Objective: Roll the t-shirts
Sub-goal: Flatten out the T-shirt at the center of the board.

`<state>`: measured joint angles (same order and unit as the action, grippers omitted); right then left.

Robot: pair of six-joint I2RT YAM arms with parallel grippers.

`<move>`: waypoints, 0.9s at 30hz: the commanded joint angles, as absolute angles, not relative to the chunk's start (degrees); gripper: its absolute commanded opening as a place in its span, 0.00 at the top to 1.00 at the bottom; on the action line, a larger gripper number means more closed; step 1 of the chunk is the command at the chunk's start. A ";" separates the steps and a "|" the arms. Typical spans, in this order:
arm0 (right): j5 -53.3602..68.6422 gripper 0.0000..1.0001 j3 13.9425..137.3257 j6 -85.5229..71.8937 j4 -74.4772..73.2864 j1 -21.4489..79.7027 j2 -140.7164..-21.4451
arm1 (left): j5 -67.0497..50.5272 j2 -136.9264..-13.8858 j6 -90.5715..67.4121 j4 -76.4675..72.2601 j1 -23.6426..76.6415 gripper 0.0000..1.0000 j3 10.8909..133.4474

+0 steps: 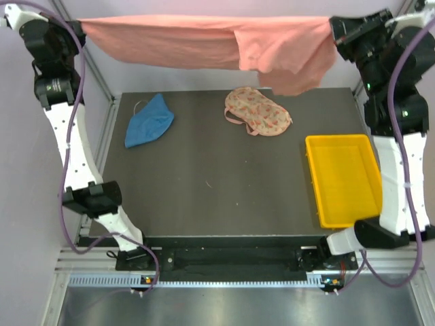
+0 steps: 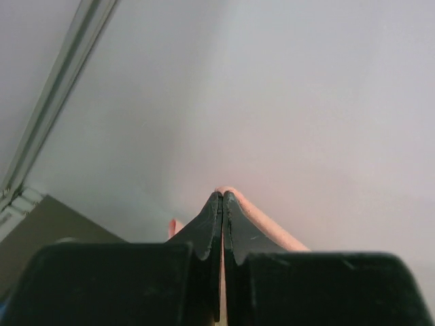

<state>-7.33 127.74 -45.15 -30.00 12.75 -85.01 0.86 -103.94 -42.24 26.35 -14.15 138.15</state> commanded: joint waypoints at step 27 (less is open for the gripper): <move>-4.74 0.64 56.33 -41.67 -30.49 12.13 -77.26 | 12.48 -71.01 -42.45 22.41 -18.11 1.00 42.62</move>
<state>-1.89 53.63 -45.93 -28.88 12.49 -81.62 10.41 -72.58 -43.86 24.84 -17.50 41.89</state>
